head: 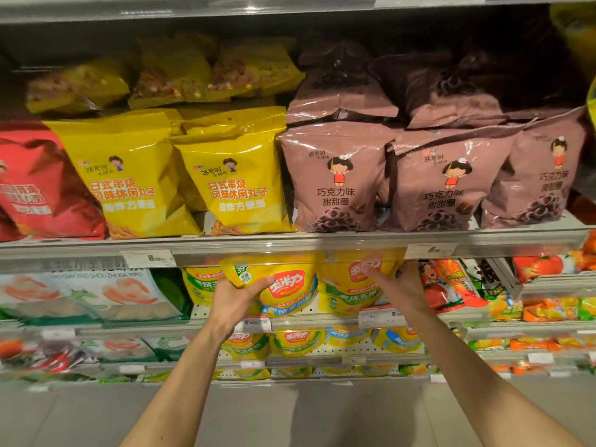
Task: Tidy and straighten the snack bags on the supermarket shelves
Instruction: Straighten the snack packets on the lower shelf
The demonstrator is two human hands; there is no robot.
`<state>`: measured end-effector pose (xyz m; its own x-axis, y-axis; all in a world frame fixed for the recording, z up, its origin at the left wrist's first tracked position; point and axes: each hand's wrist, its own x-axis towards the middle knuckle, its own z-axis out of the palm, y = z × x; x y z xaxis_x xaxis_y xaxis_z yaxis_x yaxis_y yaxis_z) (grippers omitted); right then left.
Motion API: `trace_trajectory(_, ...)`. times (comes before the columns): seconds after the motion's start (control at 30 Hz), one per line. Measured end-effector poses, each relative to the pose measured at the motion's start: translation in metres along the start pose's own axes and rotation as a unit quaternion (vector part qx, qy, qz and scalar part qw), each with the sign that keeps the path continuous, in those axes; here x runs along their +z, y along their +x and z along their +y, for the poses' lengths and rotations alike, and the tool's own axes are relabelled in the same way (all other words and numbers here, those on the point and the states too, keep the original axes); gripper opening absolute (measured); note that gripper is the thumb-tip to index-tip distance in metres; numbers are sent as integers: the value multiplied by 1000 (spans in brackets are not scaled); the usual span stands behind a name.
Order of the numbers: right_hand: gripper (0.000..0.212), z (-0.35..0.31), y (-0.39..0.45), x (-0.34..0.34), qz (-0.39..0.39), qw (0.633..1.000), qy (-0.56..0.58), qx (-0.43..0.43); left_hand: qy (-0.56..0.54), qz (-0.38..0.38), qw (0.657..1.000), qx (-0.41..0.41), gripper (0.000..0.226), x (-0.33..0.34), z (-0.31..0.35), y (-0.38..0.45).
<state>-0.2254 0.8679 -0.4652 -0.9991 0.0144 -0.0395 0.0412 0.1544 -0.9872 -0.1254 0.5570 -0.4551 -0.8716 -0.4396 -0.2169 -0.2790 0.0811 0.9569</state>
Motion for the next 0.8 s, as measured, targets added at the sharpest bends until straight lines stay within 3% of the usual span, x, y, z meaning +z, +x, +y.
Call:
trace_trajectory(0.07, 101, 1, 0, 0, -9, 1000, 12, 6, -5, -5, 1000, 11, 13, -4, 0, -5)
trace_trajectory(0.17, 90, 3, 0, -3, -13, 1000, 22, 18, -2, -6, 1000, 12, 27, -6, 1, -9)
trace_trajectory(0.3, 79, 5, -2, -10, 2, 999, 11, 37, -4, -3, 1000, 12, 22, -7, 0, -11)
trace_trajectory(0.47, 100, 5, -5, -11, -3, 999, 1, 49, -12, 6, 1000, 18, 33, -9, -8, -15)
trace_trajectory(0.6, 99, 4, -1, -13, -8, 998, -10, 58, 4, 15, 999, 28, 22, -10, -11, -15)
trace_trajectory(0.7, 90, 5, 3, -12, -9, 998, 0, 60, 0, 14, 999, 31, 20, -12, -8, -17)
trace_trajectory(0.8, 59, 9, 7, -16, 14, 999, 19, 40, -4, 26, 999, 28, 20, -20, -8, -18)
